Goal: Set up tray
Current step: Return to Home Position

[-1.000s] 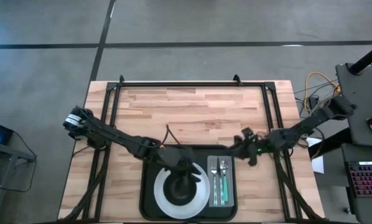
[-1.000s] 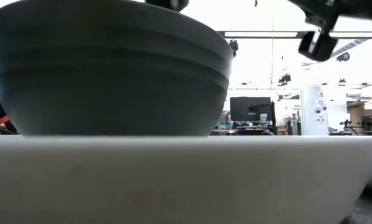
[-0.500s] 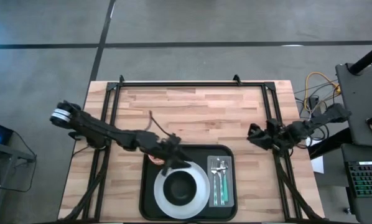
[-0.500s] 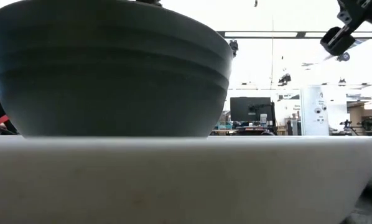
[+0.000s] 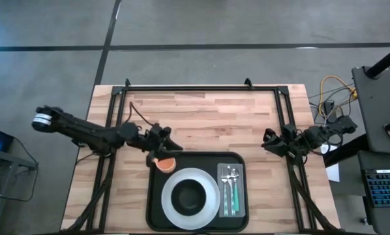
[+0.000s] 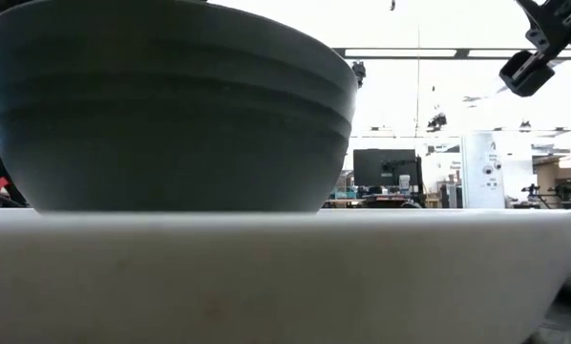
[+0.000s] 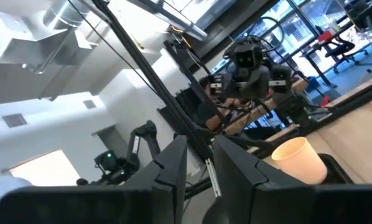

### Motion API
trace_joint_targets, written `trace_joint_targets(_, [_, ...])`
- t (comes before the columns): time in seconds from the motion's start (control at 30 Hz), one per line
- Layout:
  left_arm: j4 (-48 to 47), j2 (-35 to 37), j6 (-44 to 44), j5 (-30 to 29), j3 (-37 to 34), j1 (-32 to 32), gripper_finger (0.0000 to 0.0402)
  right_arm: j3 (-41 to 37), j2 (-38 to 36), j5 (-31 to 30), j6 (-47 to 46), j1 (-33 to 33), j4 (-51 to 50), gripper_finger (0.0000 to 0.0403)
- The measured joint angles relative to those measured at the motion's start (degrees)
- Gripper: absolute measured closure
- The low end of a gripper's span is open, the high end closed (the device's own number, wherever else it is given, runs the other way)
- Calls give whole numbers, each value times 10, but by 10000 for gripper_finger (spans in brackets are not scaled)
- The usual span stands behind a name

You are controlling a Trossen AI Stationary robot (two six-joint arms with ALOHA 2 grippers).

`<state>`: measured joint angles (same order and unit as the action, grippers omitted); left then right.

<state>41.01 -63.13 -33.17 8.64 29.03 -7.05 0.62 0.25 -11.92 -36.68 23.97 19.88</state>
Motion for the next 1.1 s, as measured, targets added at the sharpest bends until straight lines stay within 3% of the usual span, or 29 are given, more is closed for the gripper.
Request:
trace_joint_targets(0.17, [-5,34,12,33,-41,37,261,0,-3,0,5,0,4,330])
trace_joint_targets(0.53, [14,212,18,-12,-163,45,261,0,-2,0,3,0,2,318])
trace_joint_targets(0.9, [13,368,-17,-25,-283,45,261,0,-2,0,7,0,-2,334])
trace_joint_targets(1.1, [-25,409,5,-30,-282,45,261,0,-2,0,0,0,-2,335])
